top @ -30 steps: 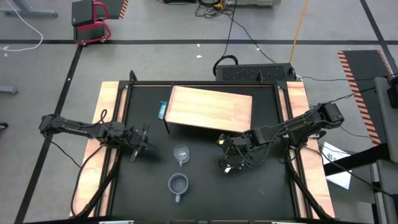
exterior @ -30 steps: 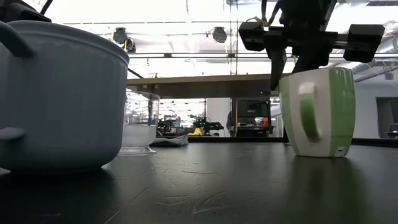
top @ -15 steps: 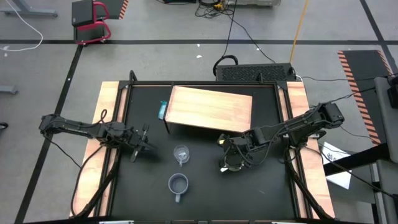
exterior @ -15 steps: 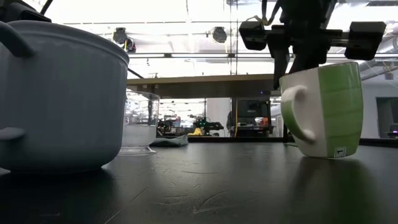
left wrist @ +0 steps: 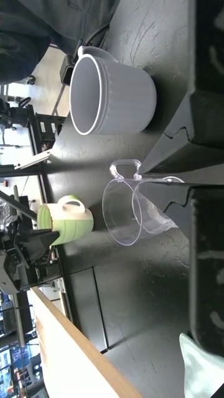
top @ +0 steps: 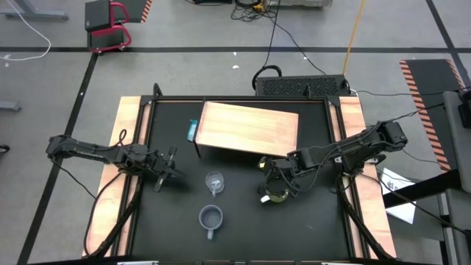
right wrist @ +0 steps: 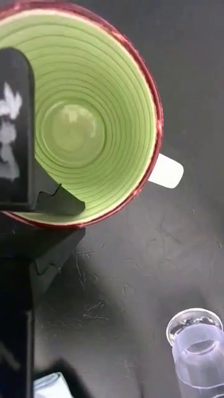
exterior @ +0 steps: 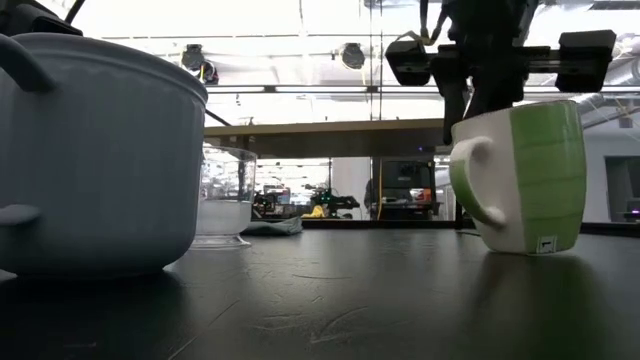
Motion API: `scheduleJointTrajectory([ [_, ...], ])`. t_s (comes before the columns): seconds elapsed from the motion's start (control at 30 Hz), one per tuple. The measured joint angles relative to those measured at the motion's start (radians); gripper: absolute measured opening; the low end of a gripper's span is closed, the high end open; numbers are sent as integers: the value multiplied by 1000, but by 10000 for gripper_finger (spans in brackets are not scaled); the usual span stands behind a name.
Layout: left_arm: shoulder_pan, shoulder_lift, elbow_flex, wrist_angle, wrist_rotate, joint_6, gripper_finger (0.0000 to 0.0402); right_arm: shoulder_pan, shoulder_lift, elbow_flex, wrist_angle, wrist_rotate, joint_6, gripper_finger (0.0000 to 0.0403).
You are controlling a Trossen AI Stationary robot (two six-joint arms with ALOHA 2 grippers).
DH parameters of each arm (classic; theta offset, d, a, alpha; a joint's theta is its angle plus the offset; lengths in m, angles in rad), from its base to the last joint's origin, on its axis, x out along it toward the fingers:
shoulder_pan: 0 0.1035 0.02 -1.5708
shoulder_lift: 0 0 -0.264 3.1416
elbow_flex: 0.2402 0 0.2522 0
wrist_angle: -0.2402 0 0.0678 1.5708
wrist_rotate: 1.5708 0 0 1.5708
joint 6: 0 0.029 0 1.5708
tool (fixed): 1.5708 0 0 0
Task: Stack small to large cups/mugs on shelf
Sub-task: Put the green cup on the shelf
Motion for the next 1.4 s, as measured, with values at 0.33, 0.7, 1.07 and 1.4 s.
scheduleJointTrajectory([
  [0.33, 0, 0, 0, 0, 0, 0, 33, 0, -97, -2, -2, 9, -1, 3],
  [0.7, 0, 0, 0, 0, 0, 0, 33, 0, -175, -2, -9, -29, 37, 1],
  [1.07, 0, 0, 0, 0, 0, 0, 33, 0, -113, 187, -258, -29, 149, 1],
  [1.4, 0, 0, 0, 0, 0, 0, 33, -15, 25, 452, -468, -83, 162, 1],
])
